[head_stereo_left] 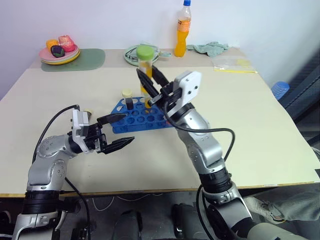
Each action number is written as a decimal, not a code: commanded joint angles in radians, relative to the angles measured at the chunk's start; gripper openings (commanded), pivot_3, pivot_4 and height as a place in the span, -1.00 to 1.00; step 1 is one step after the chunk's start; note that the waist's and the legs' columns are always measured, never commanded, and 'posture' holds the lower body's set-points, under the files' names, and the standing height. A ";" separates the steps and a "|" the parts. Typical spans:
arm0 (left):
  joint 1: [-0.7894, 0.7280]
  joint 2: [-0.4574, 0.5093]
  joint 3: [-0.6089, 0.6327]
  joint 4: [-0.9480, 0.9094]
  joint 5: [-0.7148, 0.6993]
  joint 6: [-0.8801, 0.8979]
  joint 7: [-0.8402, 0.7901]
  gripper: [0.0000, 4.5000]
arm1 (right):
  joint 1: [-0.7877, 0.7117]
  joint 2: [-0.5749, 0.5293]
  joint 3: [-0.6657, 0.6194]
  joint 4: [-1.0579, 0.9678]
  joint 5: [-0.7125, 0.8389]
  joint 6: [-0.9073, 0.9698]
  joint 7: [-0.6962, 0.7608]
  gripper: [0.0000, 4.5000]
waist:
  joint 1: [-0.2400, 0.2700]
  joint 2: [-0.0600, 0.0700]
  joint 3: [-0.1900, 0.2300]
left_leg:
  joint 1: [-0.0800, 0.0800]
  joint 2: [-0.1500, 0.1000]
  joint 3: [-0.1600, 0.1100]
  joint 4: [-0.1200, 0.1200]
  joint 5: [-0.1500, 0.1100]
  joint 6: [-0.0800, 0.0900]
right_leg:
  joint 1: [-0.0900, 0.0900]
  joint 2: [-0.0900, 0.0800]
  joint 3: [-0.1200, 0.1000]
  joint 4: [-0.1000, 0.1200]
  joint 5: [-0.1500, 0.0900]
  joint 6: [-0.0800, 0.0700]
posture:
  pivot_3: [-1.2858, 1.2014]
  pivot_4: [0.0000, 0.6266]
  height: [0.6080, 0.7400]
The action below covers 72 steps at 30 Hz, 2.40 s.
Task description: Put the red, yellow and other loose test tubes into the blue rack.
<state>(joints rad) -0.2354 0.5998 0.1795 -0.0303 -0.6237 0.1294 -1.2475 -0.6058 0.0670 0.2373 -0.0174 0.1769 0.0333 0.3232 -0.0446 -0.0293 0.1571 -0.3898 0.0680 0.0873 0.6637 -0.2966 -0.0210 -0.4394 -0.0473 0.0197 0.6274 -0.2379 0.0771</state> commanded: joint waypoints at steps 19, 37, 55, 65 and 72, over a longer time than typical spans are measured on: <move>0.176 0.073 0.136 -0.094 -0.009 -0.042 0.034 1.00 | -0.025 0.067 0.003 0.521 -0.204 -0.389 -0.092 -0.66 | -0.001 0.001 0.000 | 0.000 0.000 0.001 0.000 0.001 -0.001 | -0.001 -0.001 0.000 0.001 0.000 -0.001 | 0.03 -0.52 1.00; 0.135 0.069 0.117 -0.062 -0.003 -0.054 0.026 1.00 | 0.019 0.043 -0.028 0.516 -0.207 -0.381 -0.074 -0.66 | -0.001 0.000 0.000 | 0.001 0.000 0.001 0.000 0.001 -0.001 | 0.000 -0.001 0.000 0.001 0.000 0.000 | 0.03 -0.52 1.00; 0.119 0.071 0.110 -0.056 0.004 -0.054 0.024 1.00 | 0.015 0.068 -0.041 0.554 -0.161 -0.361 -0.035 -0.66 | -0.001 0.000 0.000 | 0.001 0.000 0.001 0.000 0.001 -0.002 | 0.000 -0.001 0.000 0.002 0.000 0.000 | 0.03 -0.52 1.00; 0.125 0.069 0.109 -0.075 0.002 -0.045 0.034 1.00 | 0.065 -0.001 -0.015 0.387 -0.175 -0.337 0.056 0.98 | 0.000 0.000 0.000 | 0.001 0.000 0.001 0.000 0.001 -0.002 | 0.000 -0.001 0.000 0.002 0.000 0.000 | 0.03 -0.52 1.00; 0.135 0.083 0.115 -0.077 -0.003 -0.028 0.030 1.00 | 0.191 -0.190 -0.012 0.025 -0.126 -0.163 0.204 0.98 | 0.002 0.000 0.000 | 0.001 0.000 0.001 0.000 0.001 -0.002 | 0.000 -0.002 0.000 0.002 0.000 0.000 | 0.03 -0.52 1.00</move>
<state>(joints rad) -0.0977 0.6674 0.2840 -0.0844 -0.6204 0.1018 -1.2173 -0.4165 -0.1013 0.2478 0.1114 0.0264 -0.1535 0.5077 -0.0423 -0.0295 0.1570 -0.3887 0.0677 0.0879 0.6637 -0.2956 -0.0228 -0.4389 -0.0488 0.0196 0.6291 -0.2379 0.0769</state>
